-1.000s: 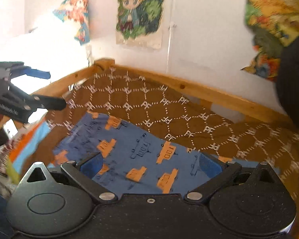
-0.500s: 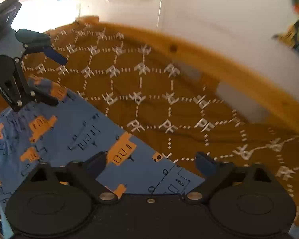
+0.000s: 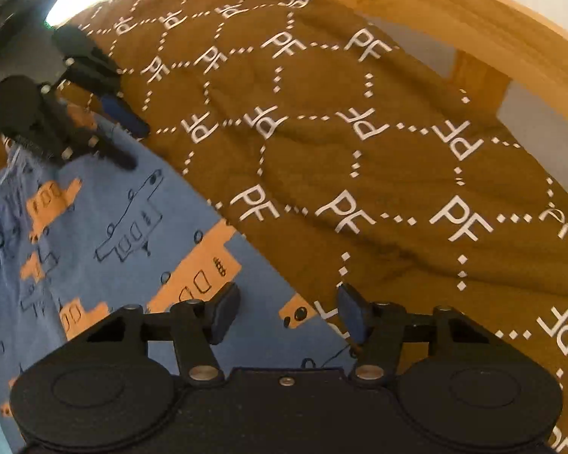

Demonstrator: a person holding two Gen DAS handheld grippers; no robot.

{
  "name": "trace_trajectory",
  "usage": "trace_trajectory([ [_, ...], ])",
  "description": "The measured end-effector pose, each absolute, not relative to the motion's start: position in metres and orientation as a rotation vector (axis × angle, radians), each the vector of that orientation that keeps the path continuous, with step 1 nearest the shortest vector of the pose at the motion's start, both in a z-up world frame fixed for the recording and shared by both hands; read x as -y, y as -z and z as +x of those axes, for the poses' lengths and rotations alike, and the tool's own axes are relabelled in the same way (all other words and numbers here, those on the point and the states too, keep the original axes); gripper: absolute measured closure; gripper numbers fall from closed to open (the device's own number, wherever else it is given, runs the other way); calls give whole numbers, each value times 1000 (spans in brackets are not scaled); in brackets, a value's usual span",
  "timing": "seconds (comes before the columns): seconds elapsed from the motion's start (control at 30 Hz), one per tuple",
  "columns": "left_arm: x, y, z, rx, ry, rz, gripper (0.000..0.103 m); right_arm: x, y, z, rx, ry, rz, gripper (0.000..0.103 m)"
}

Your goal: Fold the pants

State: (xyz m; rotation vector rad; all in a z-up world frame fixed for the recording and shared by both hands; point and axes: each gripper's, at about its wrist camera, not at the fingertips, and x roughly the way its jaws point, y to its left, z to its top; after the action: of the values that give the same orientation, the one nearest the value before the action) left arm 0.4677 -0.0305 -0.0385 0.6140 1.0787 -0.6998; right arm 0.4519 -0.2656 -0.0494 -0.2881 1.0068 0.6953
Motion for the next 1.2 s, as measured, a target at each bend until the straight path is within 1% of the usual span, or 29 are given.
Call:
trace_trajectory([
  [0.03,31,39,469,-1081,696,620,90,266,50,452,-1010,-696,-285,48],
  [0.07,30,39,470,-1087,682,615,95,266,50,452,-1010,-693,-284,59],
  [0.1,29,38,471,-1098,668,595,97,265,50,449,-1008,-678,-294,76],
  [0.17,27,35,470,-1105,652,553,101,260,49,441,-985,-673,-337,93],
  [0.23,25,29,464,-1081,644,542,102,255,50,430,-960,-662,-383,97],
  [0.27,23,26,461,-1065,642,532,102,254,49,428,-952,-653,-386,101],
  [0.3,20,22,459,-1051,639,515,102,252,48,426,-941,-640,-392,103],
  [0.43,13,3,454,-984,593,460,103,246,33,419,-854,-579,-436,103],
  [0.57,10,-21,459,-877,519,476,103,238,13,428,-766,-489,-453,103],
  [0.63,8,-27,468,-871,473,463,102,229,9,438,-735,-439,-457,103],
  [0.73,8,-15,480,-917,405,455,102,221,15,459,-745,-369,-457,103],
  [0.8,8,-2,486,-935,374,461,101,214,25,466,-787,-357,-477,103],
  [0.83,7,3,488,-945,377,458,95,213,29,468,-804,-356,-474,103],
  [0.87,4,5,488,-947,377,451,89,215,30,467,-807,-357,-460,98],
  [0.9,0,6,489,-948,379,433,86,217,29,466,-804,-365,-441,93],
  [0.93,-4,5,490,-949,389,407,81,220,27,463,-794,-369,-427,82],
  [0.97,-9,1,490,-947,399,376,72,223,24,461,-785,-372,-420,71],
  [1.0,-16,-2,489,-943,407,351,66,228,21,459,-776,-375,-411,63],
  [1.03,-21,-6,488,-937,414,334,54,233,19,458,-770,-378,-397,59],
  [1.07,-26,-10,487,-931,423,323,47,236,17,457,-769,-380,-377,53],
  [1.13,-36,-17,484,-916,435,310,44,244,13,454,-777,-398,-331,46],
  [1.17,-40,-20,484,-915,437,306,42,247,11,452,-783,-406,-316,40],
  [1.2,-45,-24,482,-917,436,300,42,249,11,451,-786,-415,-307,37],
])
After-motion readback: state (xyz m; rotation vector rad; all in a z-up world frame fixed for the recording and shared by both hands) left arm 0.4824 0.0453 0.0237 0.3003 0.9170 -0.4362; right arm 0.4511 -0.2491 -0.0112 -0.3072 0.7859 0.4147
